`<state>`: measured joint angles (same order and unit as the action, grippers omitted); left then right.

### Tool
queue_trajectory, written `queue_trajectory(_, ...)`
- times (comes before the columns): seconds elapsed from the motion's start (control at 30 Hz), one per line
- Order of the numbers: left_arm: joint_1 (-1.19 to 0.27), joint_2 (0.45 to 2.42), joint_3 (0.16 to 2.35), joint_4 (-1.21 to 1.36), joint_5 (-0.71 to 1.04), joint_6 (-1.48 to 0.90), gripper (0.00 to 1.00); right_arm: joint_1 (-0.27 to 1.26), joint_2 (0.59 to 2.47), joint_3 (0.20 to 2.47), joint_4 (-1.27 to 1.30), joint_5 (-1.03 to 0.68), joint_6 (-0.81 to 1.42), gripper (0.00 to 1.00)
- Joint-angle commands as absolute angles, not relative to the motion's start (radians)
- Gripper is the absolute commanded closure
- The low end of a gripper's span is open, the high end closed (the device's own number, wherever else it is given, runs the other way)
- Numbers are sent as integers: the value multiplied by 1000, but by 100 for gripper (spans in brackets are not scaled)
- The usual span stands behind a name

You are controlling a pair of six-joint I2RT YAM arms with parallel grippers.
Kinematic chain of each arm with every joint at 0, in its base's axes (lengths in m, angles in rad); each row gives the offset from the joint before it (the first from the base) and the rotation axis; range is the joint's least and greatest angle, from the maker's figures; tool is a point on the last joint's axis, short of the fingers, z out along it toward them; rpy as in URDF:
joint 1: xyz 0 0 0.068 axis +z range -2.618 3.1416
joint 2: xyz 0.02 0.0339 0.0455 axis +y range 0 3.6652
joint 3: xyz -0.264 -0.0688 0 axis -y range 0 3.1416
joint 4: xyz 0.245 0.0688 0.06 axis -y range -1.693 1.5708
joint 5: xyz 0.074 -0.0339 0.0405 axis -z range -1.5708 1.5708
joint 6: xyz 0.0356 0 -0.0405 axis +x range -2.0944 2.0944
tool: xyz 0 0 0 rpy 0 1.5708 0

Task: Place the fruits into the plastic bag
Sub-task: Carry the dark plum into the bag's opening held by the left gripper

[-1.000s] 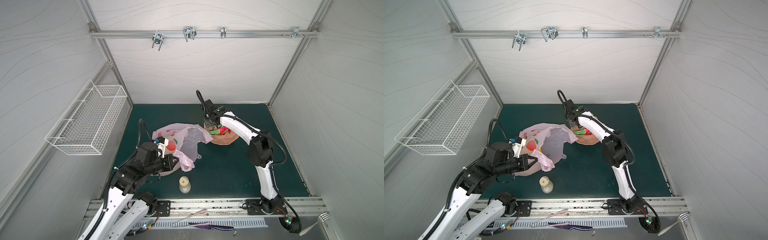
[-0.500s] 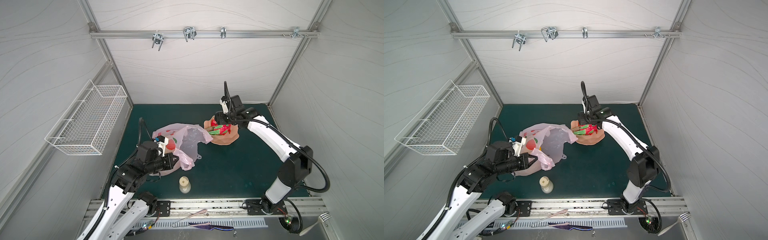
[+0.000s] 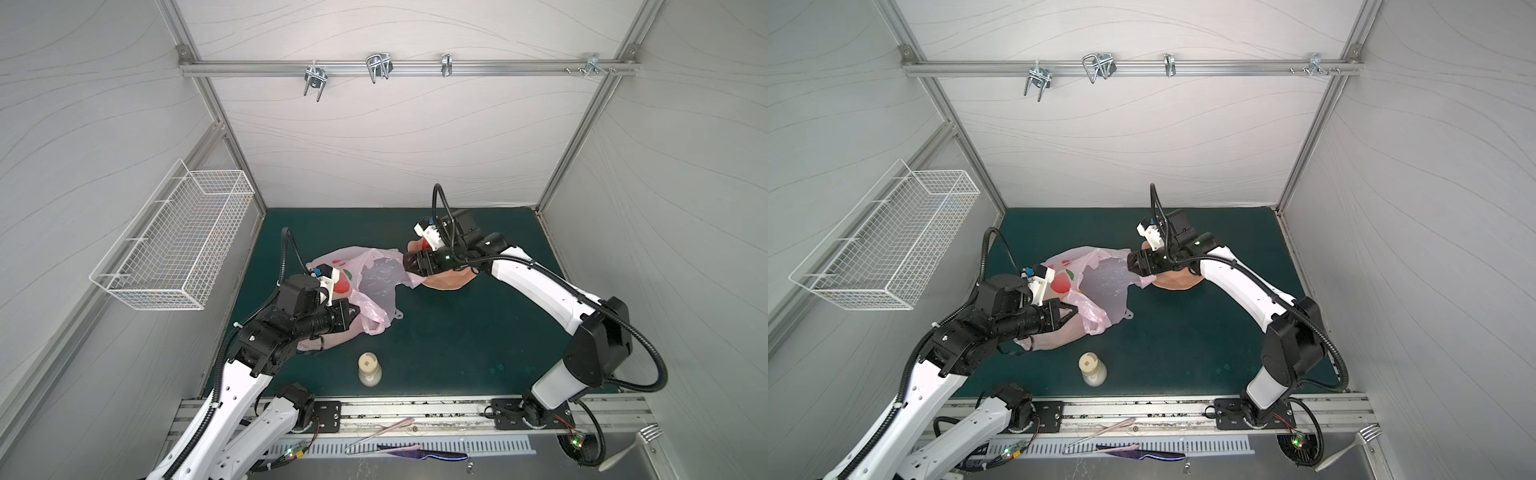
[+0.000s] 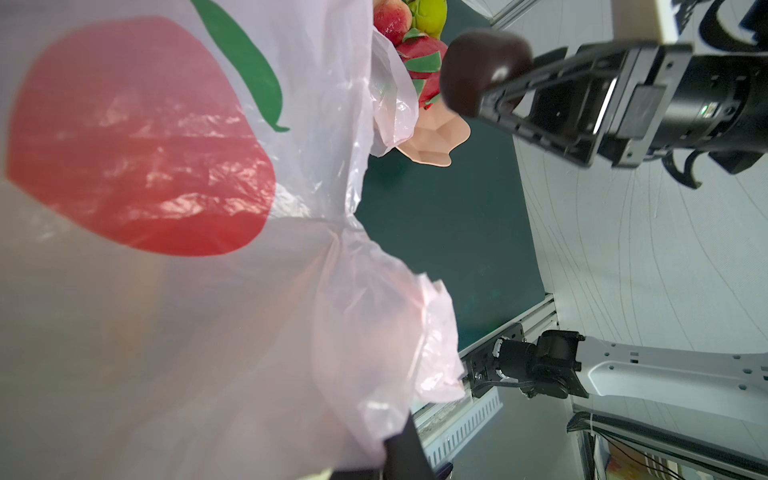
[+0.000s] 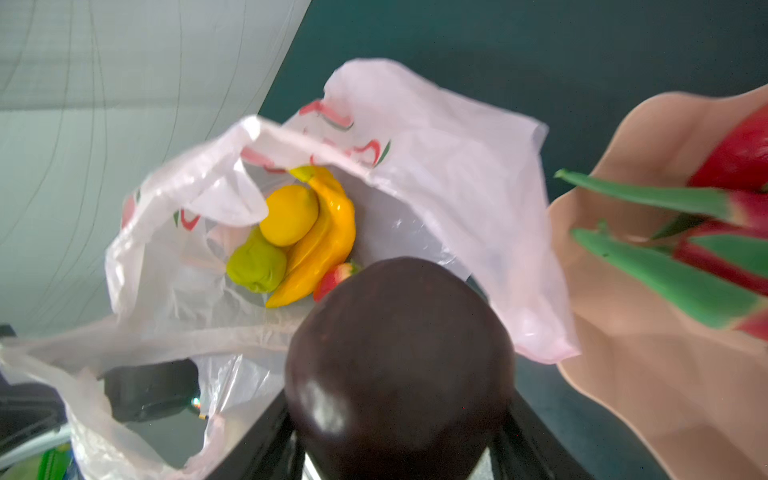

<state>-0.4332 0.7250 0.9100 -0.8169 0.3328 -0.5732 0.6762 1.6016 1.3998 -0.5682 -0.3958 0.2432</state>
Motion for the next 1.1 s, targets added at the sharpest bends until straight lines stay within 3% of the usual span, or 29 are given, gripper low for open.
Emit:
queue_trajectory(0.0,-434,728,962,-781,325,-546,100,714,1564,1342,-539,-443,234,39)
queue_trajectory(0.37,-434,746,975,-772,342,-538,100,776,1613,1227,-426,-426,293,42)
queue_trajectory(0.87,-433,757,982,-787,332,-522,100,876,1831,1402,-378,-469,347,44)
queue_trajectory(1.07,-433,760,986,-795,326,-514,100,909,1920,1461,-289,-536,473,44)
